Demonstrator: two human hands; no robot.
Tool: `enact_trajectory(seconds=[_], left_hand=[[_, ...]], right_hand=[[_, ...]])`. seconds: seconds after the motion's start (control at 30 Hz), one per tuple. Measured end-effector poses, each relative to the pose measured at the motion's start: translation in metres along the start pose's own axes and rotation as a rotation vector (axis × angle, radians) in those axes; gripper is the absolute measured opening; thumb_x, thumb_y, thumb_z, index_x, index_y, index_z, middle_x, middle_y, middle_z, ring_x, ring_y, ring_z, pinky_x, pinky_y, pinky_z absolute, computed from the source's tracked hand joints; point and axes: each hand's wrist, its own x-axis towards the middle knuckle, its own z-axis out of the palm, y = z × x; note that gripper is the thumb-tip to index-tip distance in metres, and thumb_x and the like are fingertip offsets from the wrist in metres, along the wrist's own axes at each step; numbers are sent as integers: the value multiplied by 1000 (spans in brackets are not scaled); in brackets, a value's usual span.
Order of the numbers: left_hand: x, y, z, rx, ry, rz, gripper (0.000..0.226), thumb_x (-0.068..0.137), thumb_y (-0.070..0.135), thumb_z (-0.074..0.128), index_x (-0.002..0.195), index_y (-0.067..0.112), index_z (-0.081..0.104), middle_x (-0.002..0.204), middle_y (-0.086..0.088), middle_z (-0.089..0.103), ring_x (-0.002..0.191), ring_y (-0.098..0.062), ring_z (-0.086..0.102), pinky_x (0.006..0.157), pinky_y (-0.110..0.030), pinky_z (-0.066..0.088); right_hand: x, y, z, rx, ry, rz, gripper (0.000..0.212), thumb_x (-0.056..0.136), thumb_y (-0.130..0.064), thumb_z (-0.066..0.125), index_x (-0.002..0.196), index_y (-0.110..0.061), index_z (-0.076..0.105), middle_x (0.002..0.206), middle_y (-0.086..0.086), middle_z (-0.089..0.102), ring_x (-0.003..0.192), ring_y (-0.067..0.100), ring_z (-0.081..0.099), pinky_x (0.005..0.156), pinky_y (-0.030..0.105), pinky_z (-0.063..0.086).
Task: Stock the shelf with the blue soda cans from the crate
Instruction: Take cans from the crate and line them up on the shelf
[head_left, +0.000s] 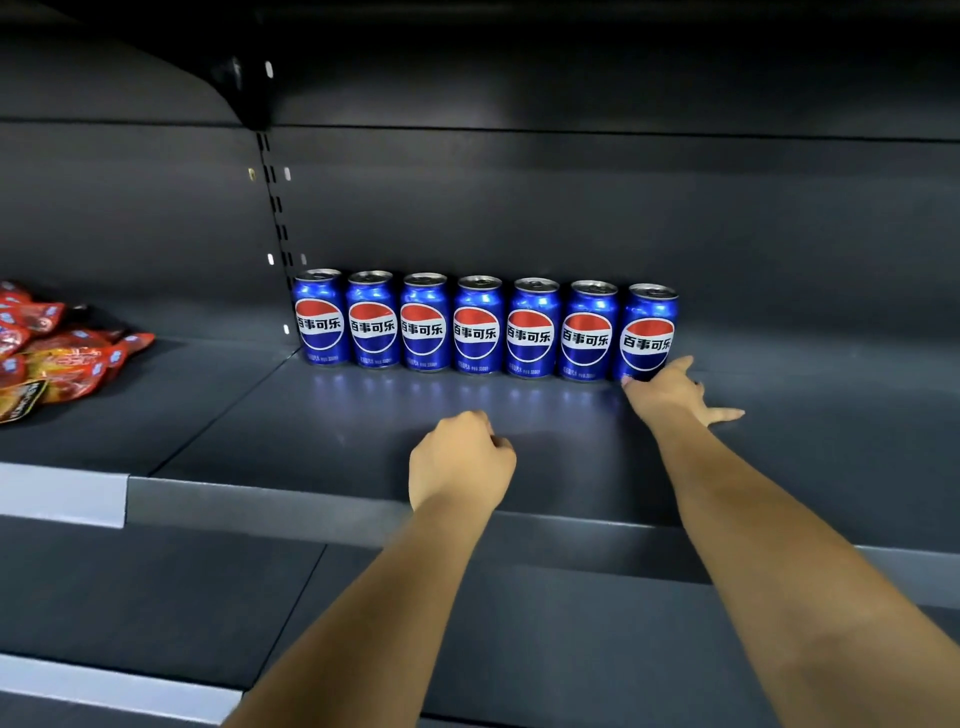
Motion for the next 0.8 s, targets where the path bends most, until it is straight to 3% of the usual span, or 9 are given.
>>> enact_trajectory(seconds=[0.13,0.23,0.47,0.67,0.8], left_hand=[[0,0,0,-12,12,-21,15,88,18,47,87,11,60,80,-4,63,74,-24,56,64,-27,42],[-1,1,0,-21,22,-27,15,87,17,48,87,9,61,80,-5,62,73,-25,56,63,-27,42],[-9,3,-6,-31,59,21,19,93,20,44,99,10,59,95,-8,67,88,-28,62,66,-29,42],[-20,-2,-22,-206,98,71,28,94,15,45,120,8,54,120,-8,59,114,-24,49,89,-35,43],[-37,1,-31,-164,30,122,28,92,14,47,118,7,55,122,-8,57,113,-26,50,90,-36,44]], right_hand=[[-7,3,-5,115,55,-12,68,89,-32,57,143,-6,24,131,16,54,132,33,39,112,58,-3],[-18,7,-7,97,40,-44,64,87,-24,58,140,-6,28,135,17,50,131,36,39,114,53,9],[-77,19,-30,34,-25,-197,77,89,-24,59,147,-9,12,145,15,31,130,37,38,103,47,37],[-133,31,-58,6,-42,-382,62,89,-37,59,138,-12,31,135,12,44,122,33,47,97,45,44],[-163,35,-65,17,-45,-432,59,89,-38,57,137,-13,33,133,12,47,120,34,49,96,44,45]])
